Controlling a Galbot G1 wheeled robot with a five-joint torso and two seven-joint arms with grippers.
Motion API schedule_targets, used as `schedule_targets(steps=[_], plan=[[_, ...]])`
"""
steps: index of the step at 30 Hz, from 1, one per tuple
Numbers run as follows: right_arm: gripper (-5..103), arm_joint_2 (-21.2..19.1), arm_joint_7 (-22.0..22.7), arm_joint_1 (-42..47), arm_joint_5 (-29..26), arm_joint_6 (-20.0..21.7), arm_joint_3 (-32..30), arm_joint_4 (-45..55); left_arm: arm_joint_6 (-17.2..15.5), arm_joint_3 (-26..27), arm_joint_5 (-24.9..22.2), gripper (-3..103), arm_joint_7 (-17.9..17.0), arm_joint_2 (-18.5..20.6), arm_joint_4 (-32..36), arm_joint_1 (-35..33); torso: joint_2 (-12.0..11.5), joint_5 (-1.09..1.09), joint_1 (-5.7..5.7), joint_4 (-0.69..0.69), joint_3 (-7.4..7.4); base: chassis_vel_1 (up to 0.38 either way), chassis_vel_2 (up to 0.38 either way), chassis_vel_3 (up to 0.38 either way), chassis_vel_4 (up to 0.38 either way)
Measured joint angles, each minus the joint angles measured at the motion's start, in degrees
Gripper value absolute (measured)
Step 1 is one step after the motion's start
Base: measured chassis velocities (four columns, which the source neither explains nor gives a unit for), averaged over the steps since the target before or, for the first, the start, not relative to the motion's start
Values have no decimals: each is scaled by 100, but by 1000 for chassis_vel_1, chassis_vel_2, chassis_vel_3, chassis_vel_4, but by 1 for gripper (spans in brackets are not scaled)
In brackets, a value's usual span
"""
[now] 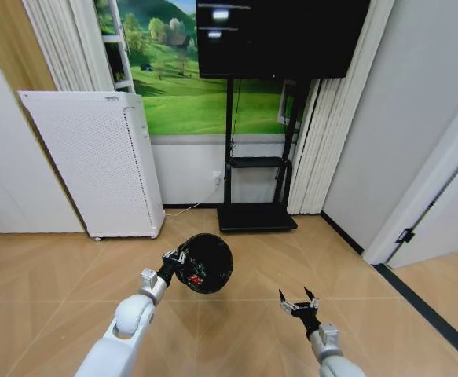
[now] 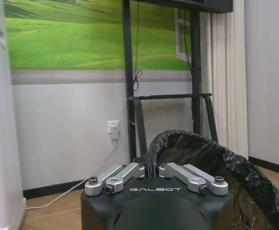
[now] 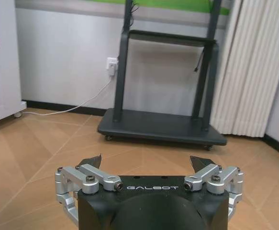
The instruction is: Pick up the trash bin and place the garbage on the floor into it.
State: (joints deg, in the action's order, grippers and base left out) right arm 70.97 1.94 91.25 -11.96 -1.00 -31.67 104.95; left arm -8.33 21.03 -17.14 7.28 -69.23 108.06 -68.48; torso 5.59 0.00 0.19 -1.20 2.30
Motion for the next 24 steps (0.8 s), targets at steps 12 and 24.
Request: schedule_targets(steps=[12, 24], plan=[[100, 6, -64, 49, -50, -269, 0, -96, 2, -16, 11, 7, -5, -14, 2, -14, -1, 2, 1, -2, 0, 58, 100, -48, -96], [100, 62, -83, 309, 73, -237, -45, 36, 19, 39, 19, 7, 9, -16, 32, -59, -1, 0, 1, 0, -1, -1, -3, 1, 5]])
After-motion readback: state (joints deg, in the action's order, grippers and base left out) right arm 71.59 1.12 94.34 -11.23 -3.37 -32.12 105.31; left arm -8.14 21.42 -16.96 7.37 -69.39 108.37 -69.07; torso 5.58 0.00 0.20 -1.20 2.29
